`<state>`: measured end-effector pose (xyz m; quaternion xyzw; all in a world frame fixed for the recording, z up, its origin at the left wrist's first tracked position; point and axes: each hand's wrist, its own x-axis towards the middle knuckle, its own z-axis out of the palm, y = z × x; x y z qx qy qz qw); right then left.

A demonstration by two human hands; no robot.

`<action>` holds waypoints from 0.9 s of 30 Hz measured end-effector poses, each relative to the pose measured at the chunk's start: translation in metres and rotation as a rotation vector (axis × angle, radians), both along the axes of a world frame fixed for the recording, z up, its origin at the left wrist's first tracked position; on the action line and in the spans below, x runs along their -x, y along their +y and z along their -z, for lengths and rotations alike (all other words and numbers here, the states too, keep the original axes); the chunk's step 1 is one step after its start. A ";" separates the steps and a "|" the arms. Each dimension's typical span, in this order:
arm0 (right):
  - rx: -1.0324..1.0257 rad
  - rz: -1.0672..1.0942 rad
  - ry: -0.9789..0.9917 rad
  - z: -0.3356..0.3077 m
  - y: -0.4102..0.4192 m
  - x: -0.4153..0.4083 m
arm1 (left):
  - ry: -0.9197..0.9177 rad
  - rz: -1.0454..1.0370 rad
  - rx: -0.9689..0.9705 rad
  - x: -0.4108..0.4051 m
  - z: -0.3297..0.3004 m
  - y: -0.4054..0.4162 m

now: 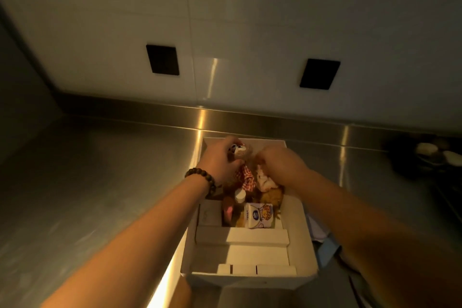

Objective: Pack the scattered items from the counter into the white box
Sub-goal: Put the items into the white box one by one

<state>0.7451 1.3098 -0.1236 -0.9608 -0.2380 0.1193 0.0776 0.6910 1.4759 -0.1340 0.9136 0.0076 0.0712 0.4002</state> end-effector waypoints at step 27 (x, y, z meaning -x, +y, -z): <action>-0.245 0.437 -0.005 0.031 -0.232 0.067 | -0.178 0.043 -0.301 0.002 -0.015 -0.127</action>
